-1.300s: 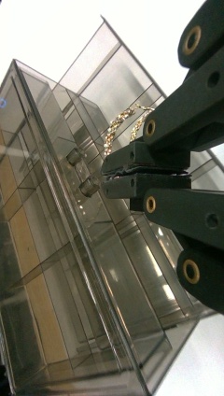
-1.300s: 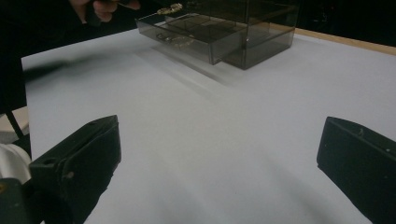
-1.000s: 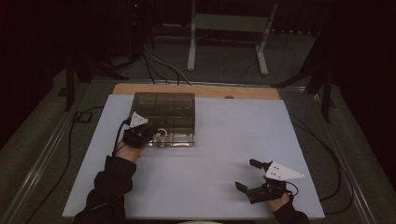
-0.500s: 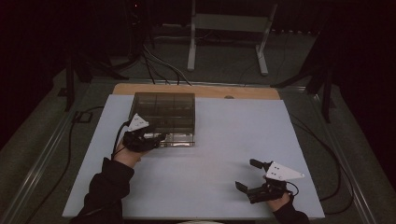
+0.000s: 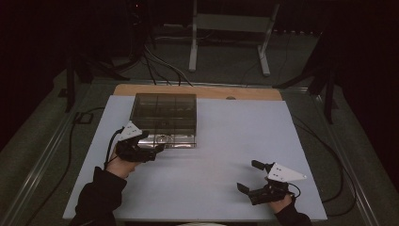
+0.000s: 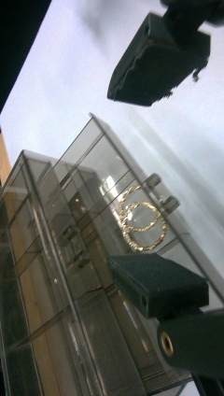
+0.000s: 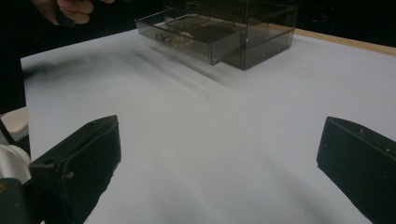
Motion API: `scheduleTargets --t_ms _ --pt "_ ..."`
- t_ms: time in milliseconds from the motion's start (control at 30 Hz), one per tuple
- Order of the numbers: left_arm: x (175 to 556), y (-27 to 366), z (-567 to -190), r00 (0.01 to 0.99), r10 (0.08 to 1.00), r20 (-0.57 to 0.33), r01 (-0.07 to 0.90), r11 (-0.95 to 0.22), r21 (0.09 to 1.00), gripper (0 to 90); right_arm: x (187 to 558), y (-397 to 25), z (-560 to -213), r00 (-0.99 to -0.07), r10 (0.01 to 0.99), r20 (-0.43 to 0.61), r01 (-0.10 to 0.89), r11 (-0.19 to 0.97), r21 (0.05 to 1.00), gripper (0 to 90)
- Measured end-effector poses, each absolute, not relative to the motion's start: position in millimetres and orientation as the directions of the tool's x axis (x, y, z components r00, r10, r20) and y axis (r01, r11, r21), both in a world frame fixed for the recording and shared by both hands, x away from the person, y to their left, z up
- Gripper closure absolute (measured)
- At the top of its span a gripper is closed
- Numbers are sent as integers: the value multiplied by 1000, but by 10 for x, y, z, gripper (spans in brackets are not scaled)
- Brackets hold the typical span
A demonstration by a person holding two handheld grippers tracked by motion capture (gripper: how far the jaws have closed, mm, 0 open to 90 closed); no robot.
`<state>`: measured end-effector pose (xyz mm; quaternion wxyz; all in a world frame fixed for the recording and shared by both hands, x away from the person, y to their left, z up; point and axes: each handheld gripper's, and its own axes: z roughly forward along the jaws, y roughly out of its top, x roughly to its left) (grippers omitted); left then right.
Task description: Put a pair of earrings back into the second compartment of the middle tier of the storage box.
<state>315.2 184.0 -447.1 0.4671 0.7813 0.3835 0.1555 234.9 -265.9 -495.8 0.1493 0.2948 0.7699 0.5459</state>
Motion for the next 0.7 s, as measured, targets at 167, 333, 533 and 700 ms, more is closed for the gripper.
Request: scheduleTargets --t_ms 167,333,533,700 --pt "3040 1877 -4481 685 718 -124 440 -273 856 102 2353 -2658 -4960 -781 617 93 291 230 929 0" --pt "2935 1919 -4502 710 691 -138 439 -281 853 23 2356 -2655 -4964 -780 618 93 294 231 927 0" --pt "2861 1972 -4591 717 681 -147 448 -290 846 6 2355 -2650 -4965 -781 618 92 295 235 926 0" --pt "2787 1997 -4691 738 659 -146 442 -308 843 6 2353 -2651 -4963 -781 618 91 294 236 926 0"
